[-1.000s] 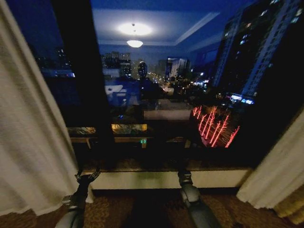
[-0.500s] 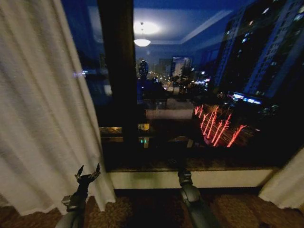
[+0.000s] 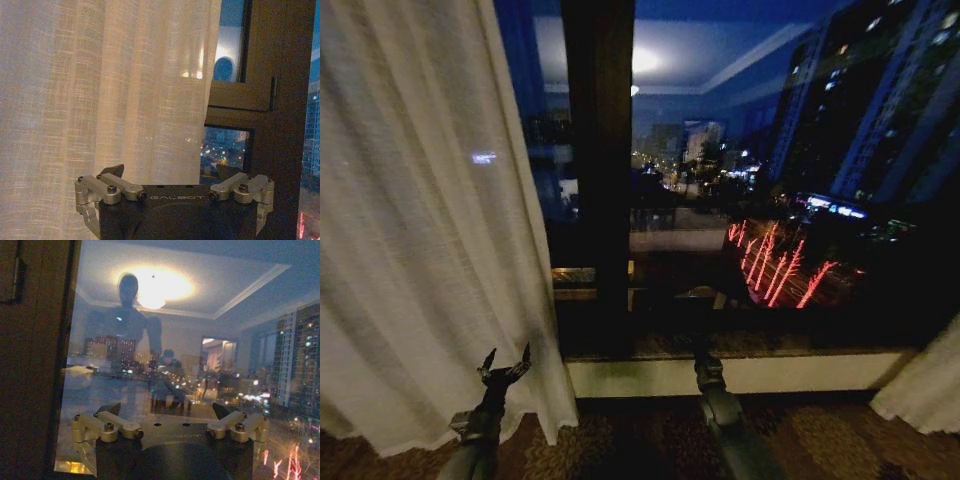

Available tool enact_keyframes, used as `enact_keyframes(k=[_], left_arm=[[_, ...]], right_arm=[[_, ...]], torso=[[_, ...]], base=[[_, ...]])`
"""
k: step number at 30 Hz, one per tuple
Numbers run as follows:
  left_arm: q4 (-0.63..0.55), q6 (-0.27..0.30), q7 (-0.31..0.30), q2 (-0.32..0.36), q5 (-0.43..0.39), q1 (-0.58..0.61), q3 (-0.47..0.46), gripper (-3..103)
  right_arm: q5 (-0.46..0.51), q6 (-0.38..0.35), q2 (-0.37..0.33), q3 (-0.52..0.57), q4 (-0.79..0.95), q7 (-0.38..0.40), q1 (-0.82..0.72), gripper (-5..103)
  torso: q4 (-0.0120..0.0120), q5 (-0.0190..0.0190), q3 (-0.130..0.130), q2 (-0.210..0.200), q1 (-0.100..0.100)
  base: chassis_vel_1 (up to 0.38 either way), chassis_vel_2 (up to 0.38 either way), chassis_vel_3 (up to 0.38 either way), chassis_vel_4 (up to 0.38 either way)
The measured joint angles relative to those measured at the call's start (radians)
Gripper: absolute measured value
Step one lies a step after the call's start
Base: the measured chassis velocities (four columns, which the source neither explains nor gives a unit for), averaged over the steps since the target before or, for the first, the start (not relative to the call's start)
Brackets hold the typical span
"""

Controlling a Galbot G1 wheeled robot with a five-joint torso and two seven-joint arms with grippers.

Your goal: Open the curtains by pulling them apart, changing their state from closed to fully open.

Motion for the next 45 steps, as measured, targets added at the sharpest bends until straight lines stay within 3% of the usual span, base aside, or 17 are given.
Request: enact_keyframes(k=[45], left_arm=[[0.000, 0.000, 0.000, 0.000, 0.000, 0.000, -0.001, 100]], right_arm=[[0.000, 0.000, 0.000, -0.001, 0.000, 0.000, 0.000, 100]], torso=[[0.0003, -0.0002, 0.000, 0.000, 0.000]], base=[[0.000, 0.000, 0.000, 0.000]])
